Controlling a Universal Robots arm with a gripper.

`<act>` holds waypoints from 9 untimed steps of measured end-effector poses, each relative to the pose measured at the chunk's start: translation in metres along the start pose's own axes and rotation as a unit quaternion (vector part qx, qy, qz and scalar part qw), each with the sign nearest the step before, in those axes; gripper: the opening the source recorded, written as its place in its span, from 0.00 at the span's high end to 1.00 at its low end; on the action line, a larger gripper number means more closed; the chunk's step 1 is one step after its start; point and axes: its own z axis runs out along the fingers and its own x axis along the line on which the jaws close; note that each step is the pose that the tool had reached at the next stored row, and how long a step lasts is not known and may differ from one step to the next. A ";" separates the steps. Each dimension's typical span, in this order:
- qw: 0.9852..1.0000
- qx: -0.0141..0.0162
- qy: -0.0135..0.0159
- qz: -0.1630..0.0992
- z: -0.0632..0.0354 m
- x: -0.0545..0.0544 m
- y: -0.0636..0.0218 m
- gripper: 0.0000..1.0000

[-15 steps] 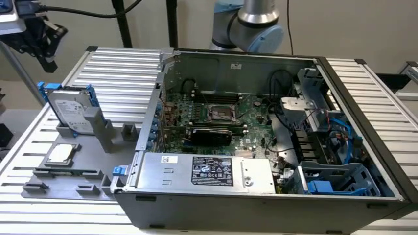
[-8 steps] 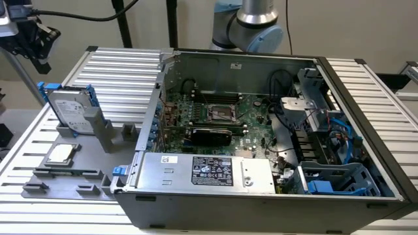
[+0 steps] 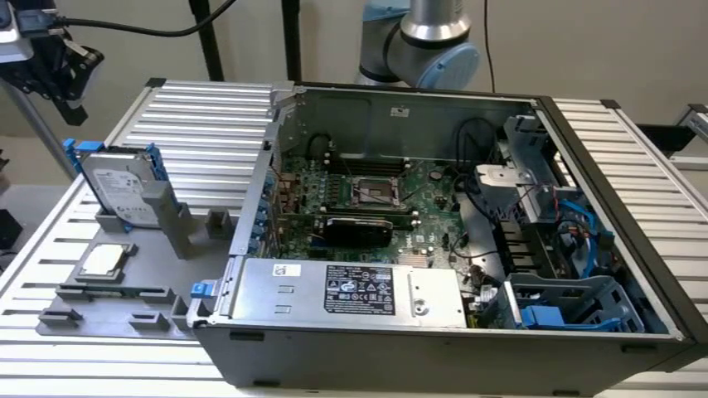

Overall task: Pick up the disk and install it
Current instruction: 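Reach for the disk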

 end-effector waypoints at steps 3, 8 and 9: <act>1.000 0.000 0.000 0.000 0.0000 0.000 0.0000 1.00; 1.000 0.000 0.000 0.000 0.0000 0.000 0.0000 1.00; 1.000 0.000 0.000 0.000 0.0000 0.000 0.0001 1.00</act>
